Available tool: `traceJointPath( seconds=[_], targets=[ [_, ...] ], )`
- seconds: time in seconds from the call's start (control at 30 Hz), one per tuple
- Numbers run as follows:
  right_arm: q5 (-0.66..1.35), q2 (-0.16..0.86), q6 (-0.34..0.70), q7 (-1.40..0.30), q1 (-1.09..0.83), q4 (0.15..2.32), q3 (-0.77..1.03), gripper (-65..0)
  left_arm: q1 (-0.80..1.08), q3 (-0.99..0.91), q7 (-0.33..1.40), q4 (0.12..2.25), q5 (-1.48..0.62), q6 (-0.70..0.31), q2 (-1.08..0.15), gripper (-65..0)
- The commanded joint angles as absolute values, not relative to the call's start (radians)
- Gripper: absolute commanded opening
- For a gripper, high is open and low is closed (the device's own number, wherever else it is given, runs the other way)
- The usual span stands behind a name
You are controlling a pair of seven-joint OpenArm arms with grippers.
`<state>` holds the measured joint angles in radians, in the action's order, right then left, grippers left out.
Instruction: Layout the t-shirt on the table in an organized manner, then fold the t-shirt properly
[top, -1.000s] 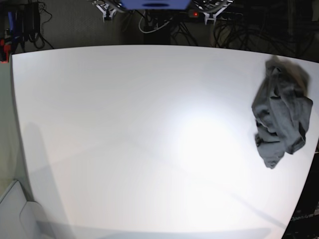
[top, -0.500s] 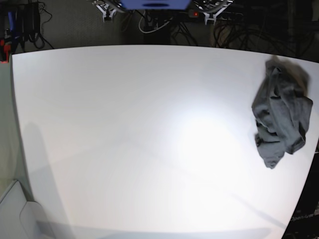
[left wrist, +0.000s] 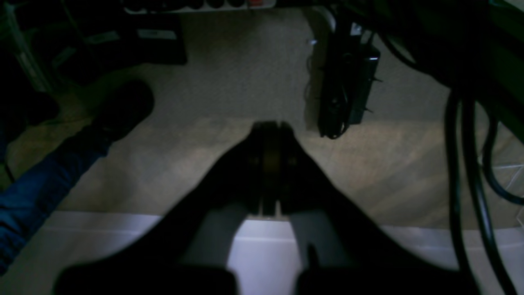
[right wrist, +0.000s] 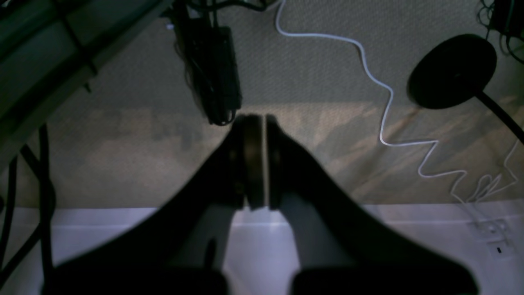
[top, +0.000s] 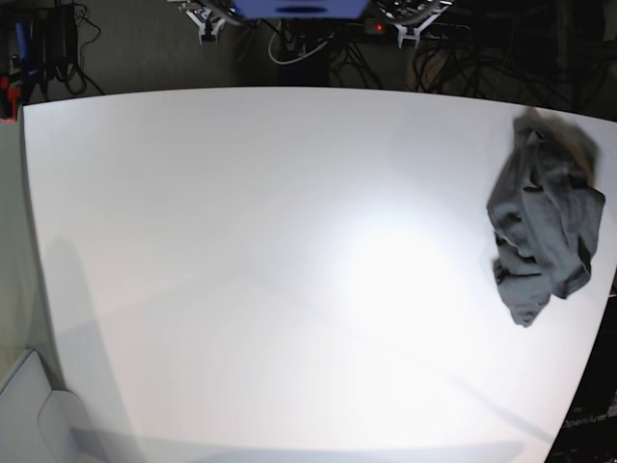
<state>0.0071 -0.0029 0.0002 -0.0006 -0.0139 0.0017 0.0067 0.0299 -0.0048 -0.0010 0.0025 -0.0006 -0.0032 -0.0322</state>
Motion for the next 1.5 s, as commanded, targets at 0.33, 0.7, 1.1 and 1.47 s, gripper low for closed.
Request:
traceJointPath(
  seconds=[0.33,0.7,1.1,1.47],
  targets=[
    [0.012,-0.004,0.008,0.001,-0.087,0.09,0.005,-65.0,0.067,-0.007,-0.01,0.012,0.001,-0.004,-0.068,-64.7],
    [0.012,-0.001,0.012,-0.002,-0.415,0.616,0.001,-65.0,0.369,-0.007,-0.002,0.538,-0.001,-0.002,-0.104,-64.7],
    [0.012,0.036,0.013,-0.008,-0.727,1.11,-0.001,-65.0,0.648,-0.008,-0.001,0.977,-0.137,-0.001,-0.173,-64.7],
    [0.012,0.039,0.013,-0.01,-0.912,1.593,0.002,-65.0,0.834,-0.005,-0.002,1.32,-0.383,-0.004,-0.303,-64.8]
  ],
)
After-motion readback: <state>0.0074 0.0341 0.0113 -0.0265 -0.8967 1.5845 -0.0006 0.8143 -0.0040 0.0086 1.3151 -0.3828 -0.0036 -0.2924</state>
